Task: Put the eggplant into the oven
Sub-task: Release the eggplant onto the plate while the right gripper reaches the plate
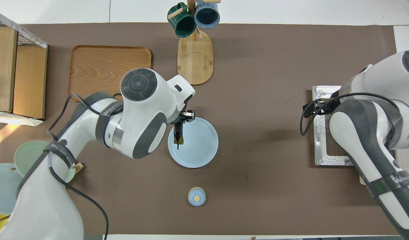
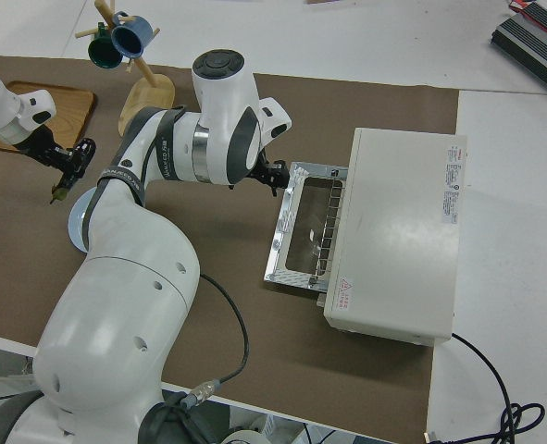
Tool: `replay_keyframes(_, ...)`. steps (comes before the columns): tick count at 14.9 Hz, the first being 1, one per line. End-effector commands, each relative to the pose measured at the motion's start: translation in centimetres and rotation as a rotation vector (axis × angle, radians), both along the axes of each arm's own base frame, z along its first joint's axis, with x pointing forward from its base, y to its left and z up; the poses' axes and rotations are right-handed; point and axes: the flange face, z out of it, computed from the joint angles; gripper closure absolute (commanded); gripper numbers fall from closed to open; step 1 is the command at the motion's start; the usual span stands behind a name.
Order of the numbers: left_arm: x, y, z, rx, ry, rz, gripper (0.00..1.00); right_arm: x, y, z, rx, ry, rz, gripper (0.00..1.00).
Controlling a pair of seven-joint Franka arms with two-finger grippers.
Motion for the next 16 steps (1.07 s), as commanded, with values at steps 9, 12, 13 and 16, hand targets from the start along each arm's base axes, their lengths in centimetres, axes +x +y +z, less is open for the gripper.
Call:
replay_keyframes(9,-4.8,0.1,-4.3,-0.012,-0.014,0.028,1.00,-1.3,4.8,4.8,-0.028,-0.049,0.134,0.00)
replay_keyframes(12,-4.4,0.0,-3.8,-0.014,-0.018,0.012,0.00,-1.4,4.8,4.8,-0.028,-0.047,0.136,0.00)
replay_keyframes(13,-4.4,0.1,-3.3,-0.016,-0.021,0.012,0.00,-1.3,4.8,4.7,-0.028,-0.046,0.136,0.00)
replay_keyframes(16,-2.6,1.1,0.4,-0.021,-0.022,0.010,0.00,-1.4,6.2,4.8,-0.019,-0.056,0.147,0.00)
